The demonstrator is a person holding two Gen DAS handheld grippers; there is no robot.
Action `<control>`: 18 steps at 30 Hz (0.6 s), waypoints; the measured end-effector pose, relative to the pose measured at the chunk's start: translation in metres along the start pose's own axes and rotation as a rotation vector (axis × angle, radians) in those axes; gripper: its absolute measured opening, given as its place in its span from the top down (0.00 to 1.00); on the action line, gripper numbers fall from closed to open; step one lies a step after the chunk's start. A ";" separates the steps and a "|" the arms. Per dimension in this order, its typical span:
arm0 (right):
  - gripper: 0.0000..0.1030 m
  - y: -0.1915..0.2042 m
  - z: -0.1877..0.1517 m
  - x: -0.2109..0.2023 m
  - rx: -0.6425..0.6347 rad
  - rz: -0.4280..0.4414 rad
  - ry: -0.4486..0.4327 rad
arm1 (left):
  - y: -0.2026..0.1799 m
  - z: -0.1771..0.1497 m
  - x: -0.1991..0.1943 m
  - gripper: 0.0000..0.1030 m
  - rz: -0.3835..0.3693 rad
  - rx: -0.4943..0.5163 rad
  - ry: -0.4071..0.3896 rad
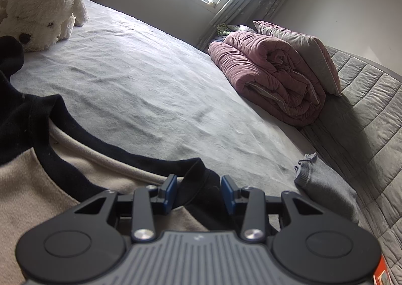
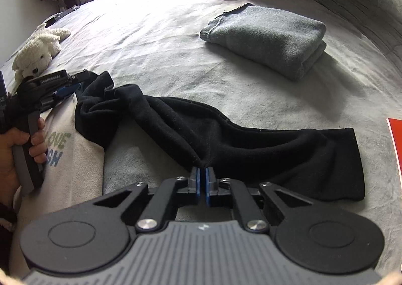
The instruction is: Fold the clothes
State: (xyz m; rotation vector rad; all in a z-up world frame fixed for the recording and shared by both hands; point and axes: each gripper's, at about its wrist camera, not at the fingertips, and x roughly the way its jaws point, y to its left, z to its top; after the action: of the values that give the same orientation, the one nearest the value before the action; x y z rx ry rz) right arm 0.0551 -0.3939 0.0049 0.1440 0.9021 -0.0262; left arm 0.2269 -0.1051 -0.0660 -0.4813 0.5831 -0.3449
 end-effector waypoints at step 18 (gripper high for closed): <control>0.97 0.001 0.069 -0.028 -0.031 -0.236 -0.131 | 0.004 0.001 0.000 0.64 -0.009 -0.034 -0.001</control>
State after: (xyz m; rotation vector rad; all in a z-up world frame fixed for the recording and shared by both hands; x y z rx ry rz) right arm 0.0918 -0.4037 0.0687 0.0061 0.7838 -0.2380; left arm 0.2283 -0.1008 -0.0673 -0.5168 0.5863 -0.3442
